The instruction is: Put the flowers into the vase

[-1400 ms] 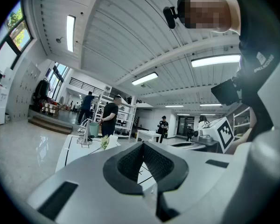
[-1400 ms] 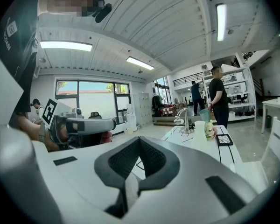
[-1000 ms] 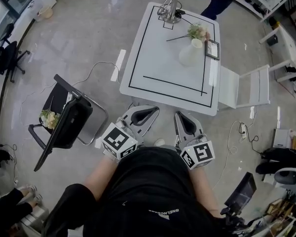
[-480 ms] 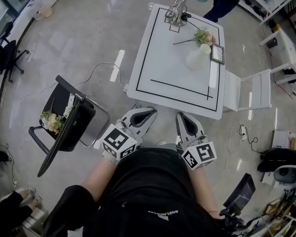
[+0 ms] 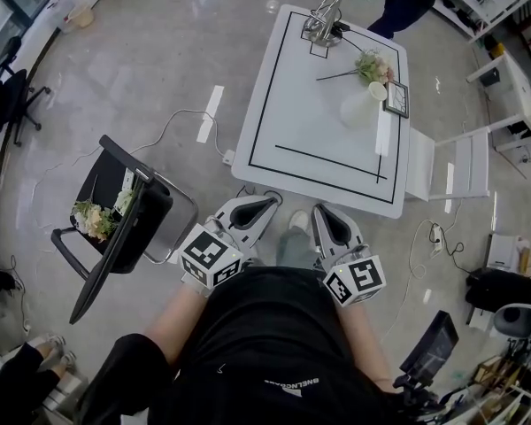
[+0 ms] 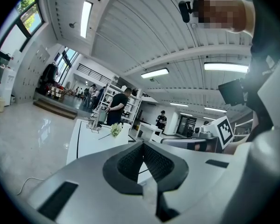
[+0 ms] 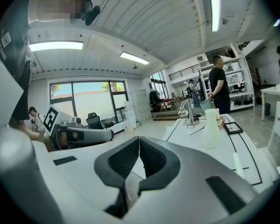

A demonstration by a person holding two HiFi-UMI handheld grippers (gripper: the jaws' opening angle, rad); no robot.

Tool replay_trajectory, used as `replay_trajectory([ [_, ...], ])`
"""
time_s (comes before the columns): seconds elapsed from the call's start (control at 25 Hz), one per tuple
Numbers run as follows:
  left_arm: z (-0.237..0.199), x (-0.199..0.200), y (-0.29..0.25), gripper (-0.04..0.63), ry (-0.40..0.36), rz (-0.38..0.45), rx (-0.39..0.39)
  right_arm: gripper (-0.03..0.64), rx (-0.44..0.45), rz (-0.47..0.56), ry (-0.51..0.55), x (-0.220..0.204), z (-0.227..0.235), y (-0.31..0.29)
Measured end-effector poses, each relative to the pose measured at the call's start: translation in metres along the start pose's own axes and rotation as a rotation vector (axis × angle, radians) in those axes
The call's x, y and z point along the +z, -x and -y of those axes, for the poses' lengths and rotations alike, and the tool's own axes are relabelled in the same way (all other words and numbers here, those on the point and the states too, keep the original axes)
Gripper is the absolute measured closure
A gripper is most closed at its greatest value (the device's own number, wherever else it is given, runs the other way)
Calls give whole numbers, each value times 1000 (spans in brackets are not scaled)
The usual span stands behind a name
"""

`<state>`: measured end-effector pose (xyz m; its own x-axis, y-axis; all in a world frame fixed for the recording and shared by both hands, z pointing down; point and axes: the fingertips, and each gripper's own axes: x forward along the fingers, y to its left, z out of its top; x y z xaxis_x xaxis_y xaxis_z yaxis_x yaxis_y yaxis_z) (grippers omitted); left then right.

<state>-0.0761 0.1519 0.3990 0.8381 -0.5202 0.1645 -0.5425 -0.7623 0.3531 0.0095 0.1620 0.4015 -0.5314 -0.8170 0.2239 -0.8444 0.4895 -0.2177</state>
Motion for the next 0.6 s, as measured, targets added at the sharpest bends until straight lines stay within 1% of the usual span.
replay_trajectory([
  [0.2, -7, 4, -22, 591, 3, -5, 12, 604, 26, -6, 5, 4, 22, -13],
  [0.4, -17, 12, -53, 591, 10, -12, 28, 604, 45, -1, 7, 19, 52, -27],
  [0.6, -33, 22, -82, 591, 20, -6, 65, 605, 48, 3, -3, 28, 89, -39],
])
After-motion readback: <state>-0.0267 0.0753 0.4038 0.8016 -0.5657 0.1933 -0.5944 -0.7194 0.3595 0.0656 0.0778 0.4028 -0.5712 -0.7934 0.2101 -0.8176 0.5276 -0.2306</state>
